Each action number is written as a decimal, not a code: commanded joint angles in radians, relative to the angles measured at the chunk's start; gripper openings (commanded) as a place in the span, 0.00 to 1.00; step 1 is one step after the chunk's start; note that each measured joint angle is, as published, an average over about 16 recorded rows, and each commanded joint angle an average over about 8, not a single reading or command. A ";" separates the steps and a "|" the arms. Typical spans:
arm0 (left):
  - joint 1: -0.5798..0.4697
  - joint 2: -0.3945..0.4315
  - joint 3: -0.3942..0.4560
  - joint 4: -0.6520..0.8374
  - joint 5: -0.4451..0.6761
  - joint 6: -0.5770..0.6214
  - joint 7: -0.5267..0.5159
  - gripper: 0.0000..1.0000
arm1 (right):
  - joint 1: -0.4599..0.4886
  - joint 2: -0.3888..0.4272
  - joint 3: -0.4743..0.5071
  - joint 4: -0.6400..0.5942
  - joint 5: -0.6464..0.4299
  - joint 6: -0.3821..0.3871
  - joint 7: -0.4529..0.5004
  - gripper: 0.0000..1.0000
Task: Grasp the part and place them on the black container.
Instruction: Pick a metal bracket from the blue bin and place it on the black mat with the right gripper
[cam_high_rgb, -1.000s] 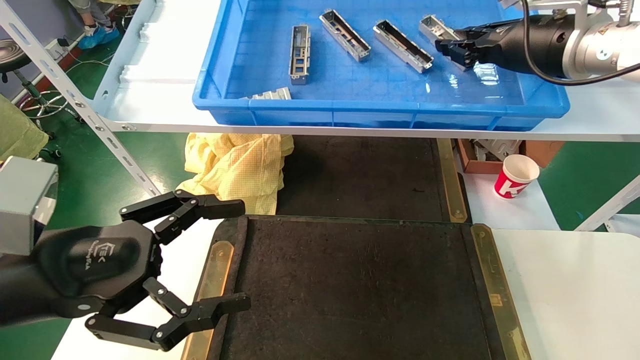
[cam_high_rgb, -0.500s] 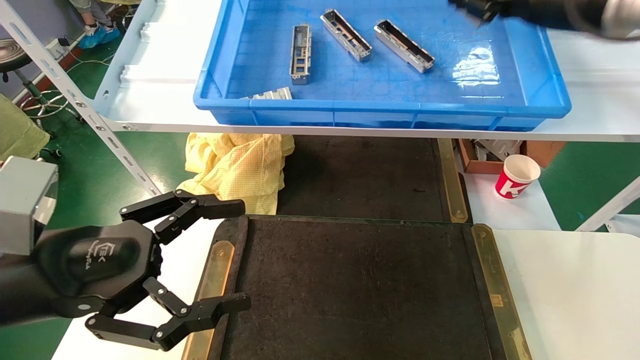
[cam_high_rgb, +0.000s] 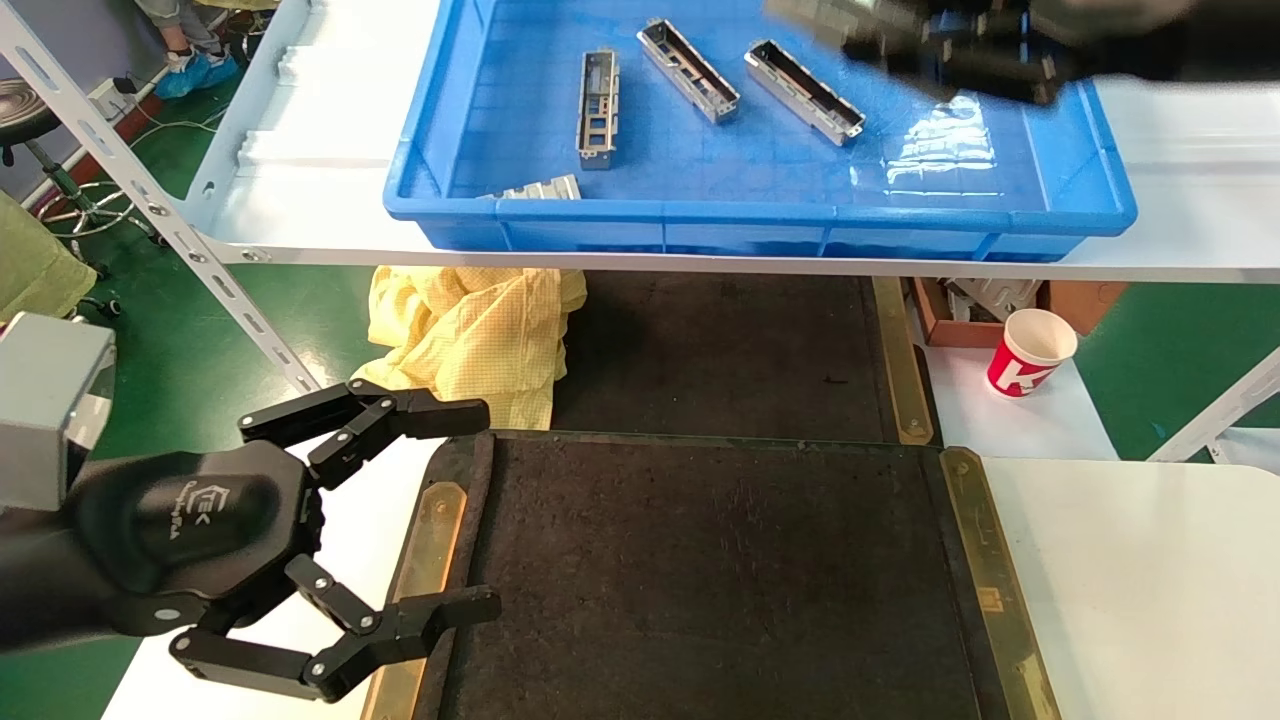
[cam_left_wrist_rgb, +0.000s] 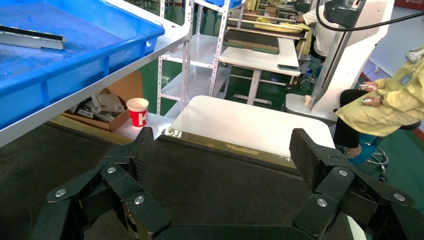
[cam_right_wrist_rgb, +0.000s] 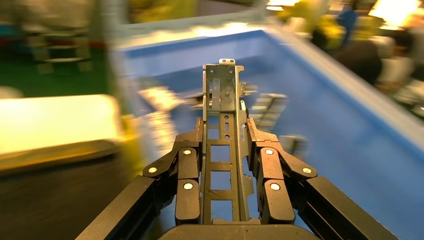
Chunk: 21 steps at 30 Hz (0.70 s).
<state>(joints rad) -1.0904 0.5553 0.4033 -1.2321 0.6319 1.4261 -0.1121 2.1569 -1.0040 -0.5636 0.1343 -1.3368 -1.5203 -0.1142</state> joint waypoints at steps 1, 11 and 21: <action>0.000 0.000 0.000 0.000 0.000 0.000 0.000 1.00 | 0.003 0.012 -0.004 0.004 -0.003 -0.074 -0.011 0.00; 0.000 0.000 0.000 0.000 0.000 0.000 0.000 1.00 | -0.160 0.087 -0.117 0.306 0.153 -0.089 0.050 0.00; 0.000 0.000 0.000 0.000 0.000 0.000 0.000 1.00 | -0.282 0.148 -0.288 0.545 0.315 -0.072 0.106 0.00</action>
<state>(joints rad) -1.0904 0.5553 0.4033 -1.2321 0.6319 1.4261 -0.1121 1.8811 -0.8711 -0.8473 0.6574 -1.0360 -1.5942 -0.0291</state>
